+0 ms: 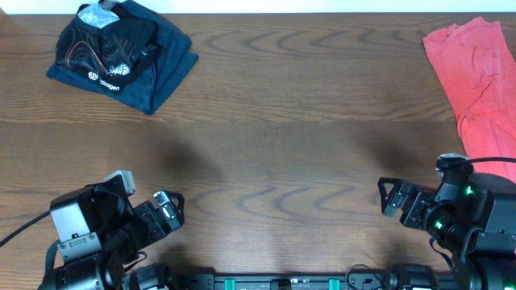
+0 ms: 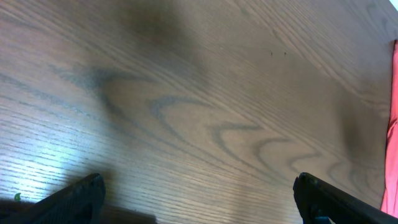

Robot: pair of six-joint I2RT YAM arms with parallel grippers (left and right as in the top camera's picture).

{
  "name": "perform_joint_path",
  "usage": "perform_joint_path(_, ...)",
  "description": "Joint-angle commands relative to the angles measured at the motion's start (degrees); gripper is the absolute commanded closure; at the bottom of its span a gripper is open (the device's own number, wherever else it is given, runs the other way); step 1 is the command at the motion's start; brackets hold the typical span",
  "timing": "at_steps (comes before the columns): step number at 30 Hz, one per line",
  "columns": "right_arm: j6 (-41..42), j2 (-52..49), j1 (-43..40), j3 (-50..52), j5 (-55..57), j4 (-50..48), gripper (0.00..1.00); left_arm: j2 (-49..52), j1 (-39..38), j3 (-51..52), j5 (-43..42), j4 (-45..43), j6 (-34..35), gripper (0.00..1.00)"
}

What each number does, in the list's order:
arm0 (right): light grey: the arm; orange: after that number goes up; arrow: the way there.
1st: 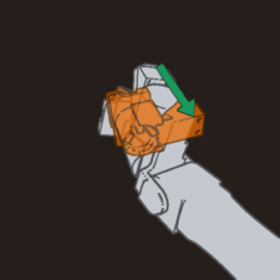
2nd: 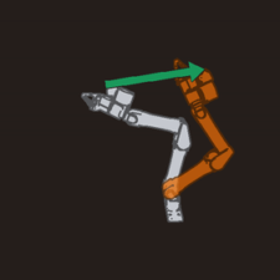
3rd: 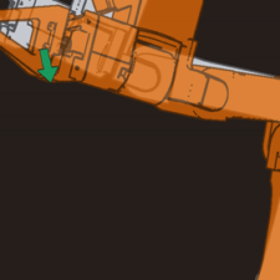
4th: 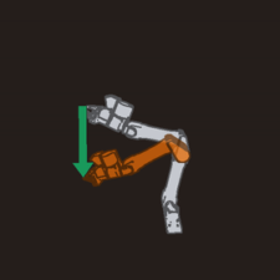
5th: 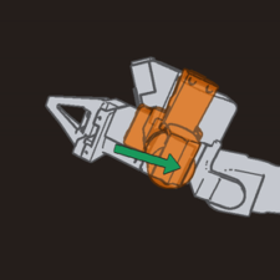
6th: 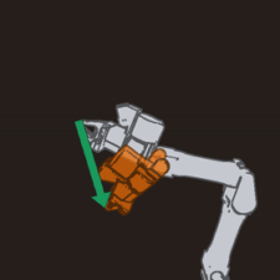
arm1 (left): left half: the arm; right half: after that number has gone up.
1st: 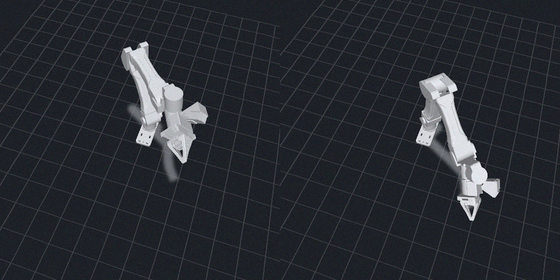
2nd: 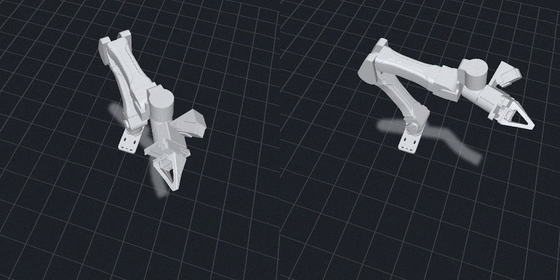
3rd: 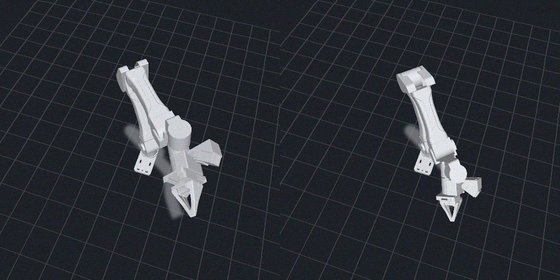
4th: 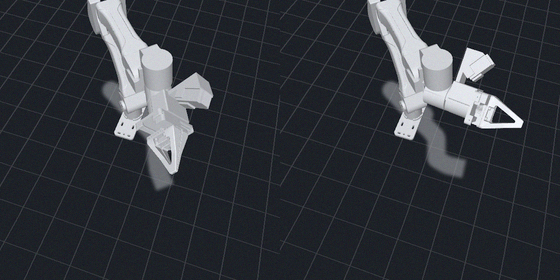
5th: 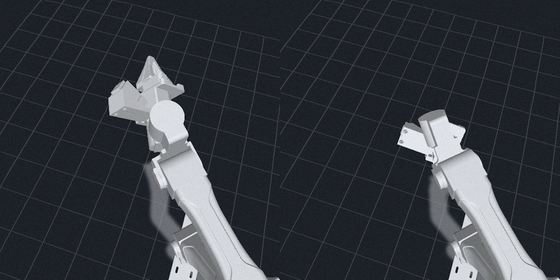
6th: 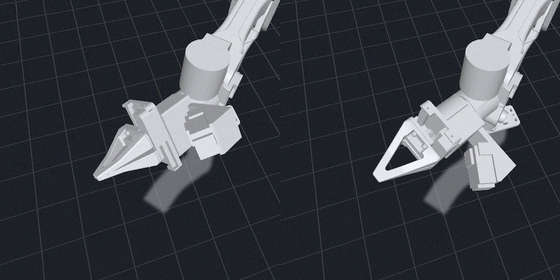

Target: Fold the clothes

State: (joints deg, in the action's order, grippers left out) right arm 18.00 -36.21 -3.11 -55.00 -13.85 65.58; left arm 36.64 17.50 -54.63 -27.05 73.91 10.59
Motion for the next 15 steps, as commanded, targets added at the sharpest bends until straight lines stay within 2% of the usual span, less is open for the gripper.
perform_joint_path(1, -0.33, 3.19, -0.57, 4.81, 0.76, -4.9, 0.01, 0.17, 0.04, 0.2, -0.37, 0.02, -0.46, 0.02)
perform_joint_path(6, -0.35, 10.27, -0.2, 17.44, 0.76, -20.17, 0.01, 0.17, 0.04, 0.2, -0.37, 0.02, -0.46, 0.02)
perform_joint_path(12, -4.83, 20.22, 4.7, 35.63, 0.76, -44.24, 0.01, 0.17, 0.04, 0.2, -0.37, 0.02, -0.46, 0.02)
perform_joint_path(15, -6.67, 23.65, 6.34, 41.86, 0.79, -53.33, 0.01, 0.17, 0.04, 0.2, -0.37, 0.02, -0.46, 0.02)
